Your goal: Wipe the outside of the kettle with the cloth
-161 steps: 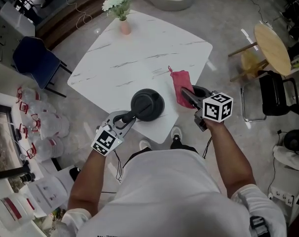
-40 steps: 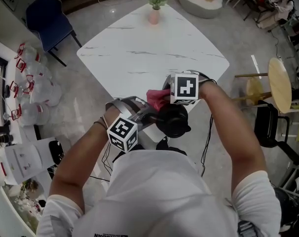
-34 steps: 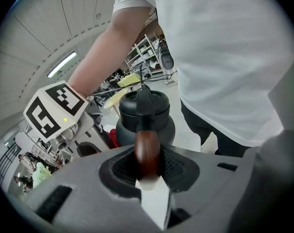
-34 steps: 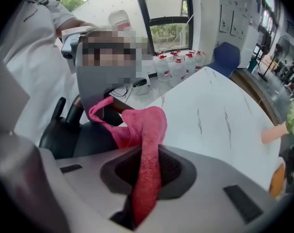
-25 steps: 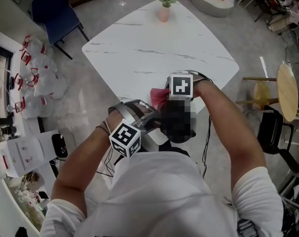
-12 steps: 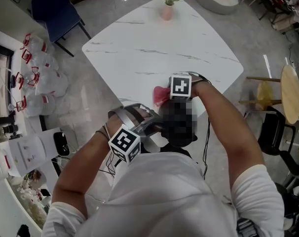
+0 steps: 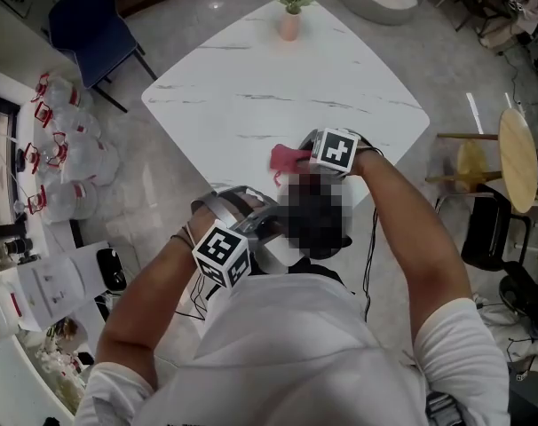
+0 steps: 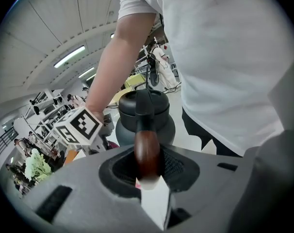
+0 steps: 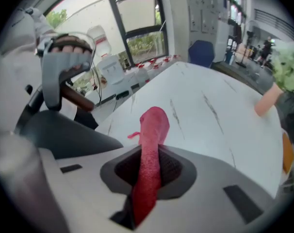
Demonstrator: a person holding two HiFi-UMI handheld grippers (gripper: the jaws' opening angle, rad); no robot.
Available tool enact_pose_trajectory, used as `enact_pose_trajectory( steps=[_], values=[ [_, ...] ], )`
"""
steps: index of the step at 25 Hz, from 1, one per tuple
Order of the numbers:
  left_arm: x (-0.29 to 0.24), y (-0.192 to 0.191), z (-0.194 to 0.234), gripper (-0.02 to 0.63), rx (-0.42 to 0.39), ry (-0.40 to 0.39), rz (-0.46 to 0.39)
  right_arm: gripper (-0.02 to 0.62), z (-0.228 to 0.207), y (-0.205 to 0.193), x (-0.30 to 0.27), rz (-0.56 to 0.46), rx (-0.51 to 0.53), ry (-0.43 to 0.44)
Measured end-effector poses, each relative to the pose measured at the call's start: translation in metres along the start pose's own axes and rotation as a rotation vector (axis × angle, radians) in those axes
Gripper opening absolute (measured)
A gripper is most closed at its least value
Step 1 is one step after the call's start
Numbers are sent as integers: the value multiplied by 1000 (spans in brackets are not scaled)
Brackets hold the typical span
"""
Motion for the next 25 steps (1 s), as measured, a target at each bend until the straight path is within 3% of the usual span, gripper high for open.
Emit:
enact_pose_trajectory(
  steps=[5,8,15,21,25],
  values=[
    [0,-5,3,97,62,-20,-10,61,-18,12,63,-348,-316,-151],
    [0,-13,9,97,106,-39,-14,61,-24,-3,99,-475,-467,-268],
    [-4,-31,27,103,248,-84,-31,63,-1,-71,148,-483,-682,-537],
    [-5,-41,39,103,357,-144,-38,63,47,-103,160,-518,-815,-621],
    [-5,-44,41,101,386,-155,-62,63,74,-108,164,-539,-860,-654]
  ],
)
Point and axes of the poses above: the fingertips, and each gripper's own axes: x backward along the fingers, z to its left, y out of its top, the point moved 3 cm from there along x, backward along the fingers, and after that the axes turned 4 degrees about -y, right-handed, at the moved point
